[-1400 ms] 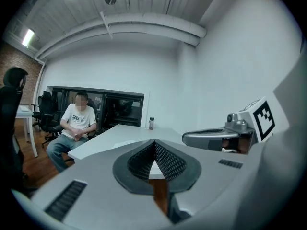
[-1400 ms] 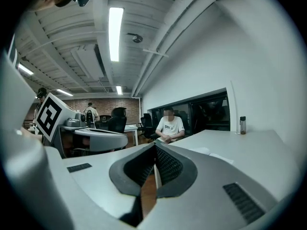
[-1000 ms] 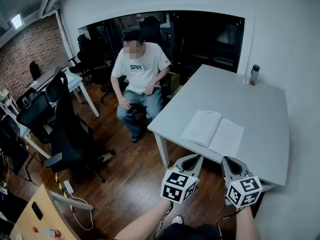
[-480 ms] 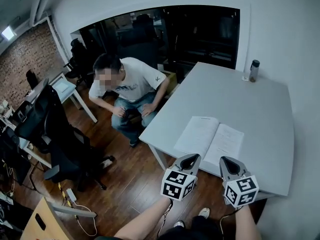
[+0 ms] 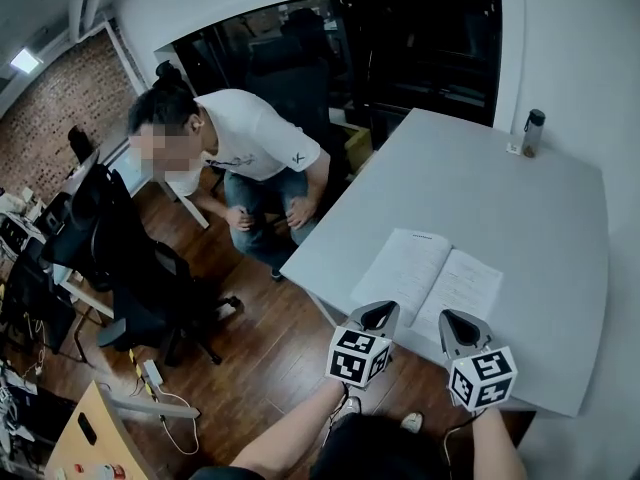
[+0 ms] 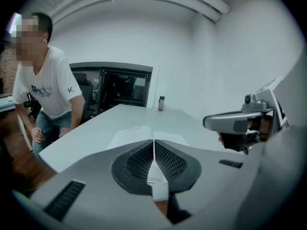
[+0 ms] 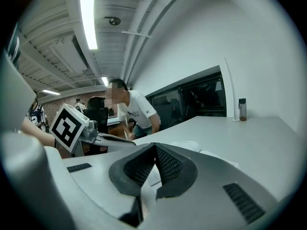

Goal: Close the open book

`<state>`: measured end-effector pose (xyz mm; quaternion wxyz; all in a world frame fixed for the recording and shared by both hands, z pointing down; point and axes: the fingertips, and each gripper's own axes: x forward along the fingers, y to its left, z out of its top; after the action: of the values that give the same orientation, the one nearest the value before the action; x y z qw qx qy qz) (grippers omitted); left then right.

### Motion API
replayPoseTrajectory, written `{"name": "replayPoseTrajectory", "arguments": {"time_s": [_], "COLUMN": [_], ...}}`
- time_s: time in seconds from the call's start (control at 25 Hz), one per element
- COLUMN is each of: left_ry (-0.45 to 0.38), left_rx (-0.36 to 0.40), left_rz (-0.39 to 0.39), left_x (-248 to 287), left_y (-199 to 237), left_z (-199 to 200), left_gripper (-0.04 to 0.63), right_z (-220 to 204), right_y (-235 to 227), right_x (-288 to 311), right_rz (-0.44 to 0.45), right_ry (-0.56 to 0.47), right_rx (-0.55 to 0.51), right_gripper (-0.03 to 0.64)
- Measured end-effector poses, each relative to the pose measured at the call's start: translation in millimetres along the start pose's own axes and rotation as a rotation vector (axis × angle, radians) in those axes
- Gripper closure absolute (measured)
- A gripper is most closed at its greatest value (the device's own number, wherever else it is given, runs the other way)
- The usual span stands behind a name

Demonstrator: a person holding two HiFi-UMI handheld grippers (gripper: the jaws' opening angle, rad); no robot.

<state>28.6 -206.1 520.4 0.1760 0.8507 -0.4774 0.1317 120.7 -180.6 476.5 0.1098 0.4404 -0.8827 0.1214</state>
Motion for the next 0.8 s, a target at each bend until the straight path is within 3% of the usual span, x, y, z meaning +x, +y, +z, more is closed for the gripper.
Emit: {"name": "replayPoseTrajectory", "arguments": {"time_s": [0.32,0.8], "left_ry": [0.128,0.312], "left_rx": [-0.037,-0.016], "left_rz": [-0.033,-0.031], "left_x": [32,73], "left_y": [51,116], "left_z": [-36,-87], "left_gripper": [0.589,0.589], "right_z": [-12,-35], "right_y": [0,2], "right_x": [40,75], "right_rz": [-0.058,-0.163], "right_ry": [0.058,0.131], "right_rx": [0.029,0.082], "right_gripper": [0.612,0.612]}}
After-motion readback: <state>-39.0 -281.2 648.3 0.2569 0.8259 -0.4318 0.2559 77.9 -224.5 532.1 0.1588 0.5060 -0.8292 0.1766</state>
